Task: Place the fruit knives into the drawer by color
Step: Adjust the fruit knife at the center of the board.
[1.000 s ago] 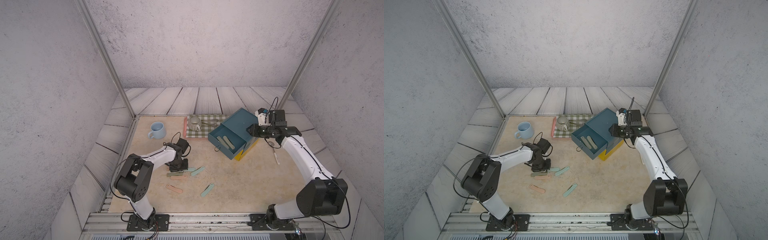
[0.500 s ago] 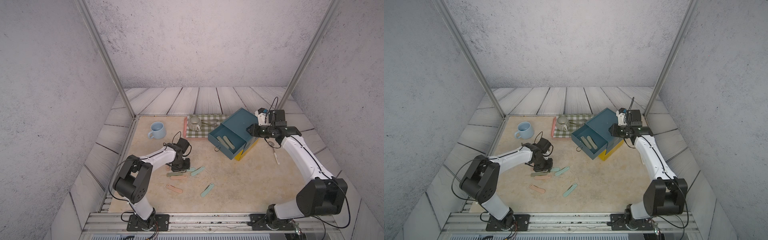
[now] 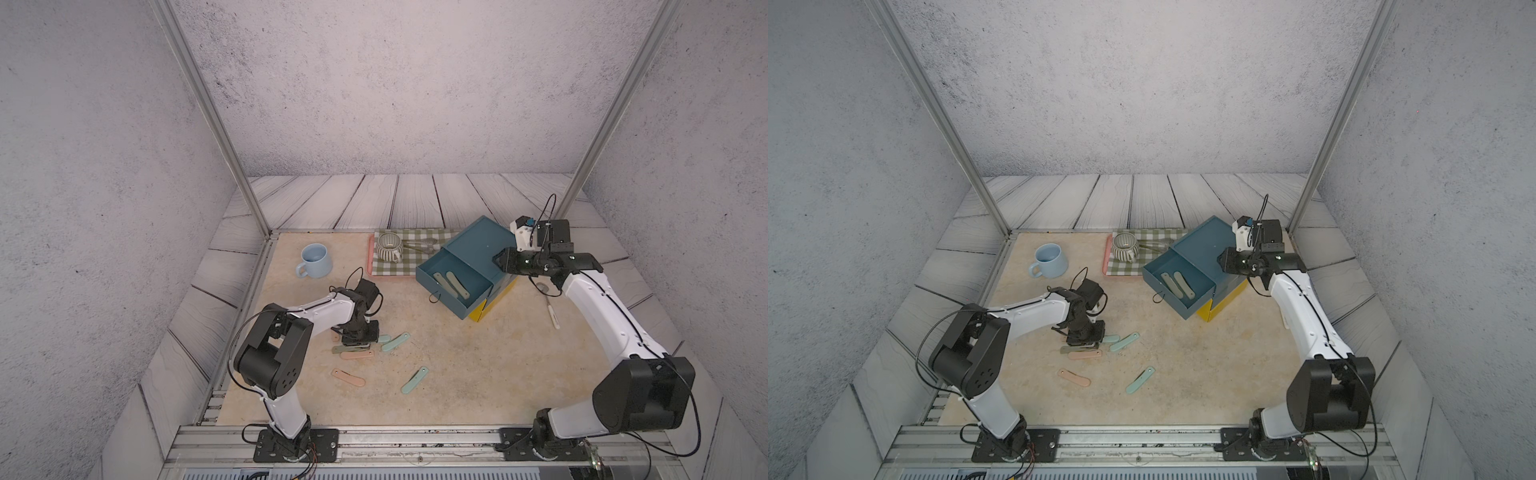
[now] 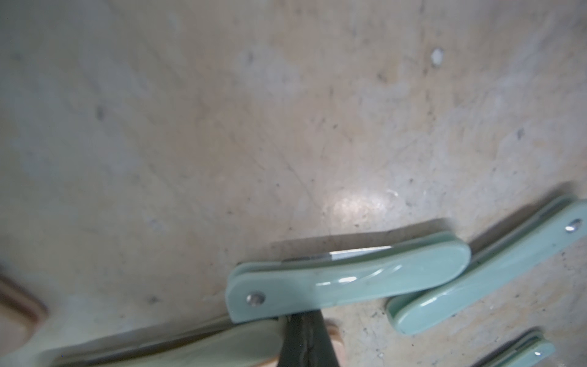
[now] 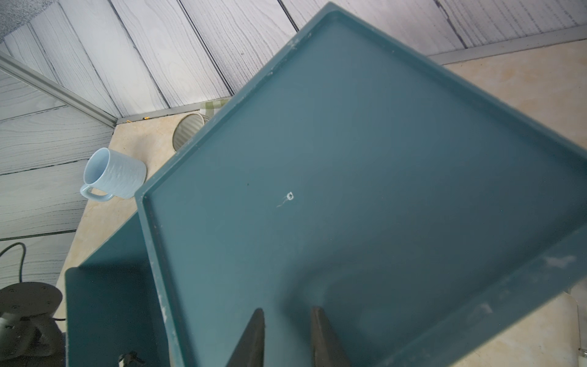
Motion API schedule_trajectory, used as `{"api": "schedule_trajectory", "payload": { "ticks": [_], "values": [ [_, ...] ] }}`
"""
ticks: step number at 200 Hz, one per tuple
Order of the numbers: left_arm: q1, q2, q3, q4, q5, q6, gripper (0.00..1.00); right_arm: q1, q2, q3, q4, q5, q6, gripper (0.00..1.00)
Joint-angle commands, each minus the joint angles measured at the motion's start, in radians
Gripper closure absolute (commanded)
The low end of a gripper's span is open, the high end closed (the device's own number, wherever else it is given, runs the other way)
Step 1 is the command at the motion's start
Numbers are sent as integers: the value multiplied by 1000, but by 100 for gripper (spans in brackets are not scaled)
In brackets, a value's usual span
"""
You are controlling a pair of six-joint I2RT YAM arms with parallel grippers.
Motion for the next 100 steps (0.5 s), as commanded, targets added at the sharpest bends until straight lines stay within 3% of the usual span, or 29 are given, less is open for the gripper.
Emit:
{"api": "schedule_trajectory", "payload": {
  "ticks": [1,100],
  "values": [
    [45,26,-25,-23,-55,22,99,-1,64,-63,-210,46,0,72],
    [226,33,-3,-38,-90,21,99,0,67,-62,-213,46,0,72]
  ]
}}
